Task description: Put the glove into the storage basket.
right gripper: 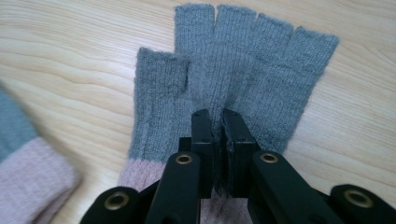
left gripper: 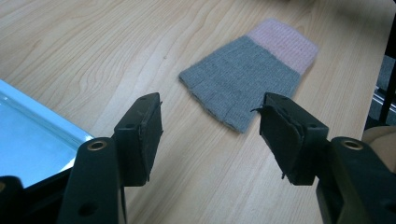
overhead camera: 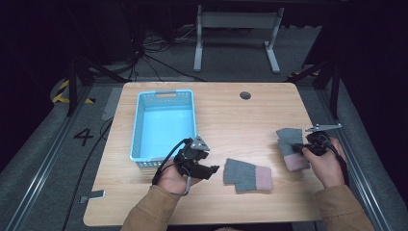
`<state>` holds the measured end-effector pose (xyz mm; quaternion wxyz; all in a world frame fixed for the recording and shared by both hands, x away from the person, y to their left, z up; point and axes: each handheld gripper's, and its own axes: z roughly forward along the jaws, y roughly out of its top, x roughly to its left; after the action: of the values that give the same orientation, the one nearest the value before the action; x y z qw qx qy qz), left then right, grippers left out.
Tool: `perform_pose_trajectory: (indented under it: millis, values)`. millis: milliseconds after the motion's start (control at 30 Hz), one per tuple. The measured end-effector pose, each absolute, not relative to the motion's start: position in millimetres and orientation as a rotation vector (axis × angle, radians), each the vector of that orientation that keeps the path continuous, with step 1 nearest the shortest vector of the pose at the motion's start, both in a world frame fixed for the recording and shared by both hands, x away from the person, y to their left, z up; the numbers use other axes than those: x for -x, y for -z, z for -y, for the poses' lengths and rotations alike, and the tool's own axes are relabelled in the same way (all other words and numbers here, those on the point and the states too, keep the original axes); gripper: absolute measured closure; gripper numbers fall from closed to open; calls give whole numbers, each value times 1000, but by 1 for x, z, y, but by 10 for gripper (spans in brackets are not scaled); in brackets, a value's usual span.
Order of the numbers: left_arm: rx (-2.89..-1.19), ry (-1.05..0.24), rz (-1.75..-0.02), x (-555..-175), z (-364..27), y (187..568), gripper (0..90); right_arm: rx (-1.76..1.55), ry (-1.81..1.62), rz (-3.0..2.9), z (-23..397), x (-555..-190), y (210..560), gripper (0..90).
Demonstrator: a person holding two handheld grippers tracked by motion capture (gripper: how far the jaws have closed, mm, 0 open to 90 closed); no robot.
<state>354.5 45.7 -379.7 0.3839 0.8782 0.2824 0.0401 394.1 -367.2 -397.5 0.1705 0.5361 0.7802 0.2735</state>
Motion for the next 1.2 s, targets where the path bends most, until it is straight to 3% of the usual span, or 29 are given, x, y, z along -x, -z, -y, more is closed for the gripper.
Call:
perform_pose_trajectory:
  millis: [633, 1200]
  values:
    - [-2232, -48, -729, -357, -47, 380, 425, -1220, -922, -2440, 331, -374, 367, 845]
    - [-2217, -25, -672, -356, -42, 380, 369, -954, -969, -2652, 301, -362, 365, 844]
